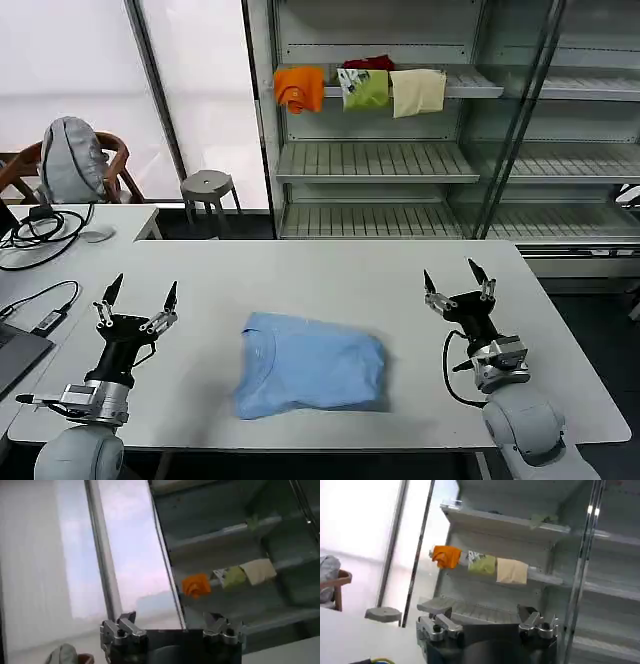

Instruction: Fold and organize the clothes.

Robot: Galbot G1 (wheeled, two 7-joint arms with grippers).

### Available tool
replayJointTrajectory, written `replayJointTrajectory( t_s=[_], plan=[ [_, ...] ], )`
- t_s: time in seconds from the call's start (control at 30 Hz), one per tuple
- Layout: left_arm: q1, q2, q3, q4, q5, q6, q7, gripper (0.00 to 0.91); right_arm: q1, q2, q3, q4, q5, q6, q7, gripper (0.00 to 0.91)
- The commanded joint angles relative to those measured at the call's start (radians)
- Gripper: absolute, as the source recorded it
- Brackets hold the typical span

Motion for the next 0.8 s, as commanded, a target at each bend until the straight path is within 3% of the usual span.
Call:
replayJointTrajectory(
  t_s=[0.03,0.33,0.8],
  plan=[
    [-0.007,-0.002,-0.036,0.048,0.031,-0.063,0.013,0.907,0.001,0.0,-0.024,-0.048,-0.02,0.06,-0.015,0.907],
    [0.043,-0.029,-0.043,-0.008,0.027,-0.051,0.024,0.907,-0.005,-0.029,-0.013,-0.059,-0.014,0.061,-0.015,0.907],
    [0.066,-0.047,-0.035,-0.034,0.033,-0.053,0.025,0.907,-0.087,-0.077,0.011,-0.01,0.02,0.037,-0.134,0.907]
  ],
)
